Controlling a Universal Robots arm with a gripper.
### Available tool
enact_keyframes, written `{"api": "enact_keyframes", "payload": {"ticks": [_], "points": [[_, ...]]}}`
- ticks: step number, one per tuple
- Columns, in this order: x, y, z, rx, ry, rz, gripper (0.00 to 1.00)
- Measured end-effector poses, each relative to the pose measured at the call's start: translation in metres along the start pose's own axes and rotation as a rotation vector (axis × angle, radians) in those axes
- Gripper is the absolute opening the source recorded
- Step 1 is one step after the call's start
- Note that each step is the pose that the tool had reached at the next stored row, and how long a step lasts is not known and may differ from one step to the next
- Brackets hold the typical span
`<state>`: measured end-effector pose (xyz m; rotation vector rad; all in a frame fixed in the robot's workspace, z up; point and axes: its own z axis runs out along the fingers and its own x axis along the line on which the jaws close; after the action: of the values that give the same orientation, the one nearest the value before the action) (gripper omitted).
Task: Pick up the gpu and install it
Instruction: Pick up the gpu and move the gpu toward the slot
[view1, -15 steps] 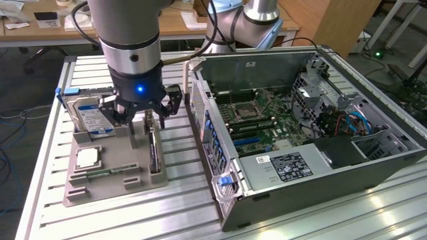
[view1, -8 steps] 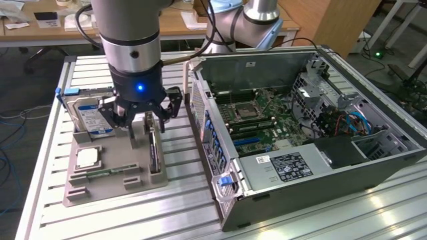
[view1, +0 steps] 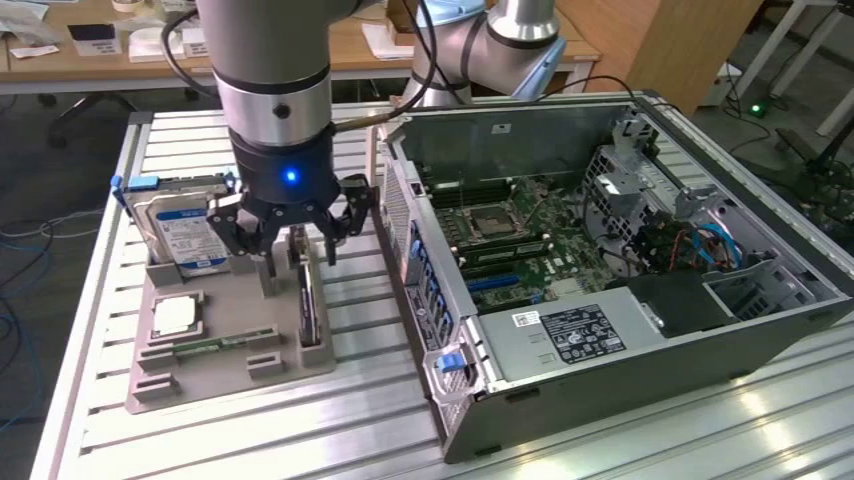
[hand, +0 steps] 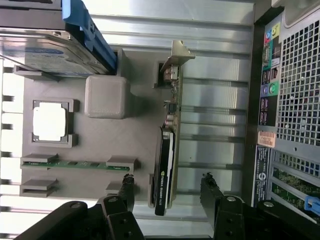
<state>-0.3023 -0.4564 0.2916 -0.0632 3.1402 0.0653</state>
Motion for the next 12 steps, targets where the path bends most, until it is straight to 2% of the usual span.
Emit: {"api": "enact_keyframes", "payload": {"ticks": [5, 9, 12], "points": [[0.0, 0.0076, 0.0055, 0.0, 0.0, 0.003, 0.65], [0.0, 0.008, 0.0098, 0.0, -0.0007, 0.018, 0.65], [0.0, 0.0081, 0.0131, 0.0001, -0.0019, 0.05, 0.65]]}}
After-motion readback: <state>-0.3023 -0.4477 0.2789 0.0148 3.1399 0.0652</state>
